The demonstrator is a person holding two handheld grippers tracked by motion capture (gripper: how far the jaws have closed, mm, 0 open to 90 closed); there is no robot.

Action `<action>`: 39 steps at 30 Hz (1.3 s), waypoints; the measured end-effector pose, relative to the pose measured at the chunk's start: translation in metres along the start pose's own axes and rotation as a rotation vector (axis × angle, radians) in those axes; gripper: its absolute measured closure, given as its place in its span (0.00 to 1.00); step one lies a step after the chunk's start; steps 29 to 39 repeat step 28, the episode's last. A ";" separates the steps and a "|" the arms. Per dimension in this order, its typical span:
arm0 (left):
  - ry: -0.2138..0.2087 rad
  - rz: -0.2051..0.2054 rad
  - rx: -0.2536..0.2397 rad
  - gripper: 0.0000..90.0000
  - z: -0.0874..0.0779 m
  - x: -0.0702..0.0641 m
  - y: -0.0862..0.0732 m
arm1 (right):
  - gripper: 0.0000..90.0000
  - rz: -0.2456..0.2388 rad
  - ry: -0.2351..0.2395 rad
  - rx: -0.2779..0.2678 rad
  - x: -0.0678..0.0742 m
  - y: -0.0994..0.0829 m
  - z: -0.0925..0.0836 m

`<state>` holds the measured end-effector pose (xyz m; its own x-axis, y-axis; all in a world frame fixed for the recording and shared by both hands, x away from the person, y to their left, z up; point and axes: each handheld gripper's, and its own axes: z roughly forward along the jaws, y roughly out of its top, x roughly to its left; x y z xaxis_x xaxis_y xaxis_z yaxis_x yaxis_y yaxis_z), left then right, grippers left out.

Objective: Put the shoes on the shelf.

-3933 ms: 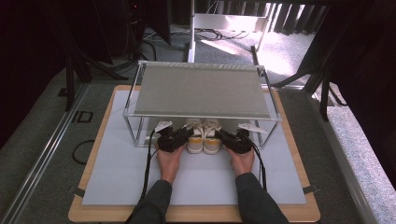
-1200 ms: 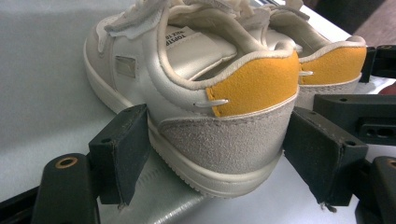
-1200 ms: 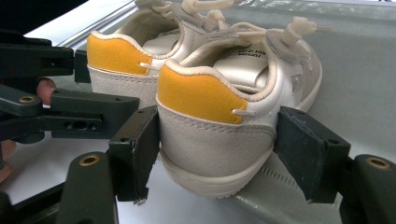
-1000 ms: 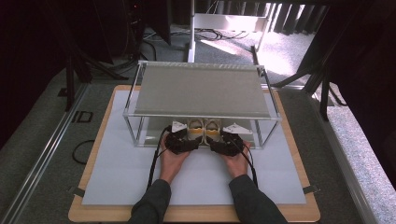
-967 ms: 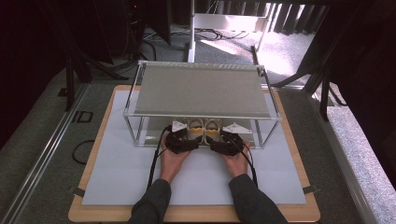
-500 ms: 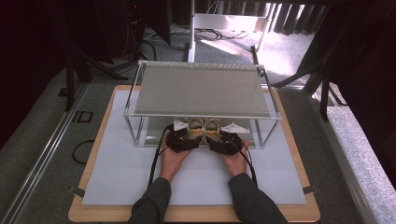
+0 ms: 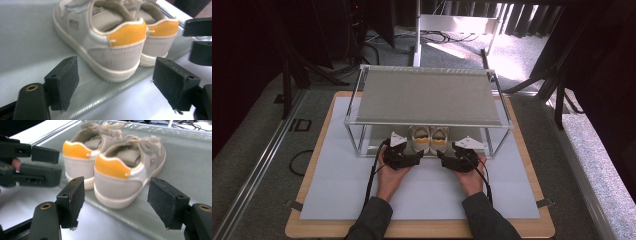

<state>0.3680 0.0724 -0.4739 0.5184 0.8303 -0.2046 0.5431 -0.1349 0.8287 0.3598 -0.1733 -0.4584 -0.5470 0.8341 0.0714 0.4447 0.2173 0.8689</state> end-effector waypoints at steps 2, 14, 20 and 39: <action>-0.001 -0.003 -0.001 0.24 -0.002 0.000 -0.001 | 0.33 -0.009 0.006 0.010 0.001 -0.003 -0.006; 0.027 0.004 0.006 0.26 -0.049 0.011 -0.033 | 0.33 -0.045 -0.059 0.038 -0.015 -0.031 -0.051; 0.036 0.010 -0.001 0.26 -0.062 0.015 -0.043 | 0.33 -0.031 -0.086 0.048 -0.027 -0.041 -0.064; 0.069 0.026 0.013 0.26 -0.075 0.019 -0.053 | 0.35 0.006 -0.110 0.035 -0.038 -0.049 -0.076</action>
